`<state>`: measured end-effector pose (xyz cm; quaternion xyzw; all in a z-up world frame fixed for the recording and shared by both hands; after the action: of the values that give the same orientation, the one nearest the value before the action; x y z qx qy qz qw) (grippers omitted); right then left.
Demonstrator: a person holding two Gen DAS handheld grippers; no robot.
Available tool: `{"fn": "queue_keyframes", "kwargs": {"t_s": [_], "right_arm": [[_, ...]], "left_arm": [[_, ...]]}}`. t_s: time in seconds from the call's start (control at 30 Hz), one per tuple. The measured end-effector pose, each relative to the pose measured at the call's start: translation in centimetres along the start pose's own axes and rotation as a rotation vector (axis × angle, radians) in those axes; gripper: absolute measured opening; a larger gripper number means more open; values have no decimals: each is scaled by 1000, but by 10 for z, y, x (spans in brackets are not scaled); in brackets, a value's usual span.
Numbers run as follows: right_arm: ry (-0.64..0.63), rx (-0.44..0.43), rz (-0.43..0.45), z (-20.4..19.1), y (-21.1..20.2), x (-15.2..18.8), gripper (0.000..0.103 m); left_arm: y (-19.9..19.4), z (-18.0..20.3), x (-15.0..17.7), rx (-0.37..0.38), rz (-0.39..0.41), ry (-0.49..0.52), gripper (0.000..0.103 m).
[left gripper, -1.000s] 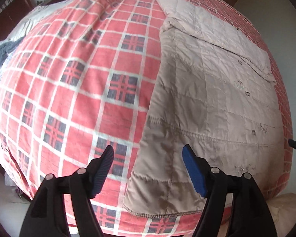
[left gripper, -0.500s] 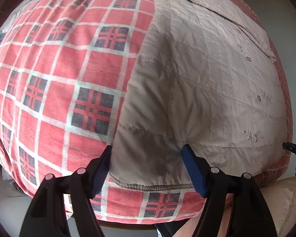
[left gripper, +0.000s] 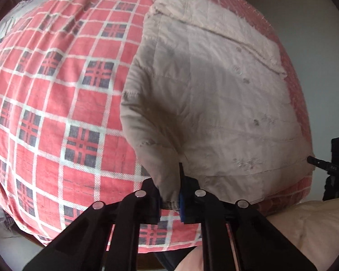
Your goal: Fold large clothes
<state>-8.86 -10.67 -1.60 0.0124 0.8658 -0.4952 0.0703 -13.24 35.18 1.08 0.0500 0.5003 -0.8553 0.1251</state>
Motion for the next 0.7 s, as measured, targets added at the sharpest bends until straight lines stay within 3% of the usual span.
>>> {"fn": "queue_keyframes", "kwargs": {"t_s": [0.13,0.37,0.5,0.7], "right_arm": [[-4,-59,79,-7,-21,-30,6],[-13,-36,143,-7,-29,-112,6],[1,-40,152,0,-20,-163,6],[112,-64,135,33,8,-226,6]], "left_arm": [[-25,15,-32,58,104,20,11],[-25,23,-133,48,227,112,11],[-6,18,-174,54,244,90,11],[35,-21,-229,36,243,-4,11]]}}
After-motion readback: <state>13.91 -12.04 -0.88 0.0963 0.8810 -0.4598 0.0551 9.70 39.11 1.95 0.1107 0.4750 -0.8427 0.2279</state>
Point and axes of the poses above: each gripper's, at about its wrist camera, not at the fingertips, and y roughly the way its jaws point, z to its right, x to its underside, the point moved 1 cm from there along y, roughly the way its jaws point, and after that the axes turned 11 degrees about x, right-handed, at the moved point
